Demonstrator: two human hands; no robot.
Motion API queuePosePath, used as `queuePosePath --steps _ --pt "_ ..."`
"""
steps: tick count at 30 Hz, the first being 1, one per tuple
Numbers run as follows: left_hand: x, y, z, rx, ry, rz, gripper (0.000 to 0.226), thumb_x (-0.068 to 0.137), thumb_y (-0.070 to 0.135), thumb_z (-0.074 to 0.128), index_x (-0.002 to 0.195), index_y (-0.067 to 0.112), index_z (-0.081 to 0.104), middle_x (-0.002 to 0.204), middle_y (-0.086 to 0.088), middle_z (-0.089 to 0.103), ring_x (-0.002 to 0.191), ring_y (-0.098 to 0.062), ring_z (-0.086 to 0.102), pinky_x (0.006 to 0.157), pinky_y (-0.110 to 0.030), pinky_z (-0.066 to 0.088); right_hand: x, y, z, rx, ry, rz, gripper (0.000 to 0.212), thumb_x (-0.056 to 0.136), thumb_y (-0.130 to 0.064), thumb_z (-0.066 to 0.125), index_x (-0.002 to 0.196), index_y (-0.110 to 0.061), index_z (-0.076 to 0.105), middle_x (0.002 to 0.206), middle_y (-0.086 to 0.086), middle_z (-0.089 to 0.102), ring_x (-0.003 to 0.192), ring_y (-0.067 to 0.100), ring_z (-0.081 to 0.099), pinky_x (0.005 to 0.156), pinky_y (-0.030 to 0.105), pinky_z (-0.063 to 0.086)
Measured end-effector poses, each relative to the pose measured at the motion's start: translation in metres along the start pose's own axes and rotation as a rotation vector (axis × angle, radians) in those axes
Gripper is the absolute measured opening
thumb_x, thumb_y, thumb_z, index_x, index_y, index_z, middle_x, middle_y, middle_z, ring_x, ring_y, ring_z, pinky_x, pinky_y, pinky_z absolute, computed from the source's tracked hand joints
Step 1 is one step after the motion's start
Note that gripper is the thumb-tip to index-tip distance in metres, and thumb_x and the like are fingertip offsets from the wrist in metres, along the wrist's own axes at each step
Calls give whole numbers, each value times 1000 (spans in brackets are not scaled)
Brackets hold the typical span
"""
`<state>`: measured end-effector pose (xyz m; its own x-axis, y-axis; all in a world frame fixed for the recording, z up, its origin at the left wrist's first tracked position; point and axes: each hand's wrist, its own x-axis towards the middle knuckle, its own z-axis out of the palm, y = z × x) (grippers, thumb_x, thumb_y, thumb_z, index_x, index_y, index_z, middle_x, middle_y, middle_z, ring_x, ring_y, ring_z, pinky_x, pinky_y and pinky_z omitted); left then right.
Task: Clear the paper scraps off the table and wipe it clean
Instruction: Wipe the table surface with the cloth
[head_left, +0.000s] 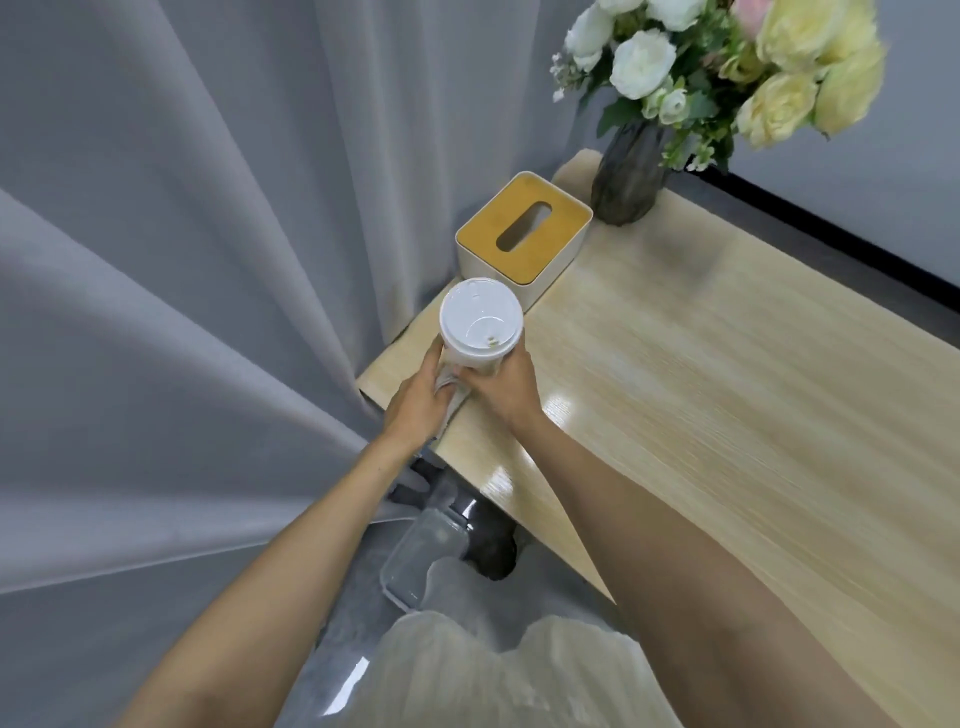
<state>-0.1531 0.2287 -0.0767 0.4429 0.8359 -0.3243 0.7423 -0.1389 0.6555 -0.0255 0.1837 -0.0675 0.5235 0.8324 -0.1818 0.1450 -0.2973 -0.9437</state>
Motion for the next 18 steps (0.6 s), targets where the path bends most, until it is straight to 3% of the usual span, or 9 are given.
queuePosePath --steps 3,7,12,18 --pt "9 33 21 42 -43 83 57 95 25 44 146 34 19 100 -15 65 90 -37 60 66 -33 42 -2 8 -36 16 116 1 86 59 -23 85 132 -21 40 129 -3 54 120 17 51 101 40 43" --pt "18 82 52 43 -127 176 55 95 23 43 146 29 22 98 -18 64 90 -38 59 63 -32 38 -1 12 -91 23 229 20 80 61 -17 85 129 -21 43 123 -8 53 116 11 51 89 18 42" --pt "28 136 91 169 -248 239 61 96 21 44 149 26 16 115 -16 61 106 -37 55 77 -39 45 -3 30 -153 -7 323 79 81 61 -18 85 129 -20 41 122 -6 50 116 14 49 92 29 45" --pt "29 149 118 152 -281 201 62 95 22 46 149 27 16 110 -15 63 99 -34 59 74 -36 45 -8 49 -178 12 370 153 86 63 -20 84 135 -15 36 130 1 49 119 16 49 96 31 44"
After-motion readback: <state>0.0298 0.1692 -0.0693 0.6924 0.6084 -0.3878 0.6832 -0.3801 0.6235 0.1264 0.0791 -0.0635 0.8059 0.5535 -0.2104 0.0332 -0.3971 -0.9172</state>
